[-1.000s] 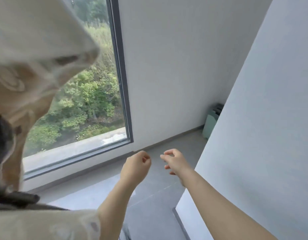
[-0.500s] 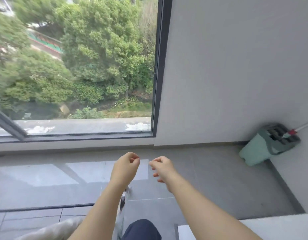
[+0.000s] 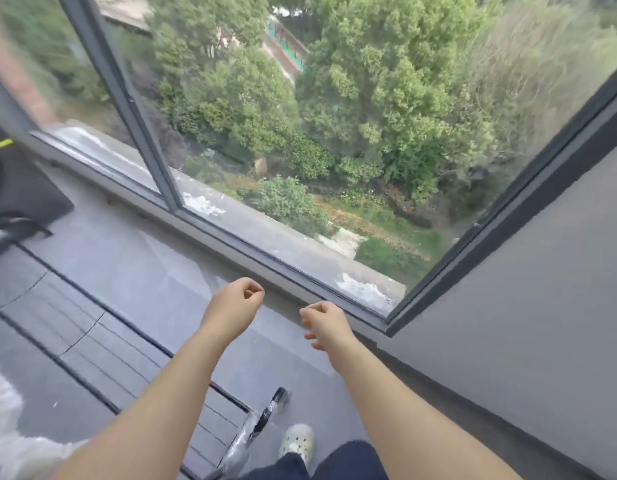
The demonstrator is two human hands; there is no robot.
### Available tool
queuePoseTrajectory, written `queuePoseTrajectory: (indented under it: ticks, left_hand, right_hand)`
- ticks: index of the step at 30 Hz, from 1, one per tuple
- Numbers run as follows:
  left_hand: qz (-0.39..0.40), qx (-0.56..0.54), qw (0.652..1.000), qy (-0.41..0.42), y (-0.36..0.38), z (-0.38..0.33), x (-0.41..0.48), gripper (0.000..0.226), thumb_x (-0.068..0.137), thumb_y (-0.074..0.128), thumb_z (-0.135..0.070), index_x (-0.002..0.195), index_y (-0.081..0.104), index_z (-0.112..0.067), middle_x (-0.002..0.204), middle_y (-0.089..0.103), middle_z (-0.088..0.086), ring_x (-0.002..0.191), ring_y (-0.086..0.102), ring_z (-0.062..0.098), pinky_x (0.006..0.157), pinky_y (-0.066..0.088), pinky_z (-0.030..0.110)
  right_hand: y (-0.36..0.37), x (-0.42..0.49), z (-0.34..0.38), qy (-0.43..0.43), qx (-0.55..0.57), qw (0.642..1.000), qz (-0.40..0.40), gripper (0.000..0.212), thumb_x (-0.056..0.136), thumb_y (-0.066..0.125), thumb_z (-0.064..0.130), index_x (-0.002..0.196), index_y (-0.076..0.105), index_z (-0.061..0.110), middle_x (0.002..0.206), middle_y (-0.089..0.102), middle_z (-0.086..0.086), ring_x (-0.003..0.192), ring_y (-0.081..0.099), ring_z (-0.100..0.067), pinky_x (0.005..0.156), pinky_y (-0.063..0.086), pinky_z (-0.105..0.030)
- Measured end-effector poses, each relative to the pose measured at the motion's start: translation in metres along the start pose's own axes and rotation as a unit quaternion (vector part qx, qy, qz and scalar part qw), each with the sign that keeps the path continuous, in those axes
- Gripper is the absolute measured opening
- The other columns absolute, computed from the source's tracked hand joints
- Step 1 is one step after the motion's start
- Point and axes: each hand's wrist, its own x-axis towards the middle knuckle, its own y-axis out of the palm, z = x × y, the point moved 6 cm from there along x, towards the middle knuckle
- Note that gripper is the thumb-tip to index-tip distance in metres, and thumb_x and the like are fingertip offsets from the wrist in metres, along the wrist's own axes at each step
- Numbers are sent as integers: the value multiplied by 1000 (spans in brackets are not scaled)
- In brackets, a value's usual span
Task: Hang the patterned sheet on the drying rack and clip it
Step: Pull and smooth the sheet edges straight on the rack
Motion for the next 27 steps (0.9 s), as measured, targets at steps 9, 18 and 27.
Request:
queuePoseTrajectory:
  ticks: [9,18,27]
  left_hand:
    - [-180,-77,969,-148,-74,41,12,11,89,50,-24,87,61,-24,98,67,-2,94,64,21,76,42,26]
    - [-435,-217,828,-282,-100,69,-49,11,90,53,-23,85,61,-28,85,66,-3,88,63,18,71,43,26]
    - [-596,-259,667,-366,-79,100,-189,24,89,57,-16,75,58,-35,84,65,-7,87,66,22,88,50,41]
  right_hand:
    - [93,38,103,-79,-128,969,195,7,89,52,17,94,54,13,81,55,0,64,52,-14,56,37,-23]
    - [174,27,138,-117,-266,857,425,17,91,48,10,75,50,17,85,52,-5,62,48,-13,54,34,-22]
    - [238,-68,90,-145,-374,708,582,8,92,49,16,85,52,17,93,56,-4,68,52,-14,58,39,-23]
